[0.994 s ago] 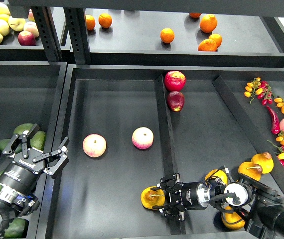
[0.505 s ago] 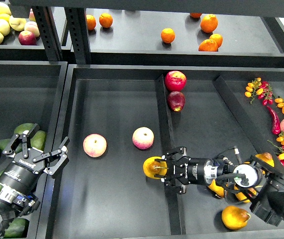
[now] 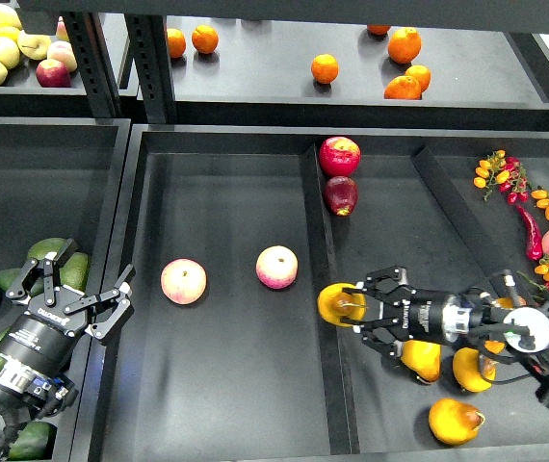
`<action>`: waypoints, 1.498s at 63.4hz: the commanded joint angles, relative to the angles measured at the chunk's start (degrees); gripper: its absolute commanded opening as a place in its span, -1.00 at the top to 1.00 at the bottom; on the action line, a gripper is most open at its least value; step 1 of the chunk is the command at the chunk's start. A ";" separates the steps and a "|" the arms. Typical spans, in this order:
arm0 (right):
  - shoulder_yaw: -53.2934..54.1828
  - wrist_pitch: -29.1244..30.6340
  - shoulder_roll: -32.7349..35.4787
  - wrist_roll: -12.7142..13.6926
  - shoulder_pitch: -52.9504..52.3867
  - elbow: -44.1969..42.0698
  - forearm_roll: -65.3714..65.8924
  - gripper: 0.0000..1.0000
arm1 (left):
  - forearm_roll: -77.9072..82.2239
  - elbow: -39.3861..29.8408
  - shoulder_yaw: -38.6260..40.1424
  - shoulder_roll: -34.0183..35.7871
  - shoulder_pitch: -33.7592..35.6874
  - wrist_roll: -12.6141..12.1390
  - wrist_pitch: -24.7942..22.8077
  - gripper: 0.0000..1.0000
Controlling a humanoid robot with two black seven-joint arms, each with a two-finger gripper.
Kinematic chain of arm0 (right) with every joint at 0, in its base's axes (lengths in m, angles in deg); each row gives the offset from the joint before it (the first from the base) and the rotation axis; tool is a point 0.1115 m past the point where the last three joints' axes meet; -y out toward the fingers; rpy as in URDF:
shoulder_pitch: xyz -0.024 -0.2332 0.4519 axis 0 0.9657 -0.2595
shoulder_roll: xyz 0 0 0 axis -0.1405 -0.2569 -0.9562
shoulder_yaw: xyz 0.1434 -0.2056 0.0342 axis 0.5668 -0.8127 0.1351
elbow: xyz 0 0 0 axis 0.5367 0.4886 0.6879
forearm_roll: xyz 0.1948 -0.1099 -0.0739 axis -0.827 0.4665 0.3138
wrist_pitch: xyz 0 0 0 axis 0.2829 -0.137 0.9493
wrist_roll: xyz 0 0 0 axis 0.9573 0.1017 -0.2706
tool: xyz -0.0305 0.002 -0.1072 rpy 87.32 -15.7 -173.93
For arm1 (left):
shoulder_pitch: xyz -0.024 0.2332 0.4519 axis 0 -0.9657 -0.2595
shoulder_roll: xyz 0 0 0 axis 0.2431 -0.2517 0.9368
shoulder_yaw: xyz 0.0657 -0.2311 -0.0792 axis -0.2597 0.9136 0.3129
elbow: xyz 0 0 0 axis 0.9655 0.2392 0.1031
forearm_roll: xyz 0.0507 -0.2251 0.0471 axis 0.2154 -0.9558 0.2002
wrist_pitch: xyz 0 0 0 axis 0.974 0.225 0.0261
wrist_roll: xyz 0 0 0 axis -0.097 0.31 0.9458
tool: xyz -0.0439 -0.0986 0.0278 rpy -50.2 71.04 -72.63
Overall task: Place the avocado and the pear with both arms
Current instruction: 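Carry the pear with the right gripper into the bin of pears, then set the pear down beside the other pears and open the right gripper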
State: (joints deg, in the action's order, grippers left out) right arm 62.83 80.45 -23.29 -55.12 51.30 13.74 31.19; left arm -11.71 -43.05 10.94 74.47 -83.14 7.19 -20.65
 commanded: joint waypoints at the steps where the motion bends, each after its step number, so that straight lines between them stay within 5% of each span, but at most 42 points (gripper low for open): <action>1: -0.01 0.34 2.67 0.00 2.57 1.95 -0.08 0.14 | 0.05 0.13 -0.14 0.00 0.00 0.00 0.00 -0.99; 55: -0.28 1.13 2.23 0.00 13.57 1.07 3.35 0.07 | 0.49 0.13 -0.31 0.00 0.00 0.00 0.00 -0.99; 95: 5.16 1.04 3.11 0.00 13.04 2.57 3.35 -0.61 | 0.49 0.04 -0.23 0.00 -0.09 0.00 0.00 -0.99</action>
State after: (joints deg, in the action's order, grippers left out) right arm 64.19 81.57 -20.31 -55.11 64.51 15.32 34.71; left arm -11.22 -43.08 10.65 74.47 -83.23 7.19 -20.65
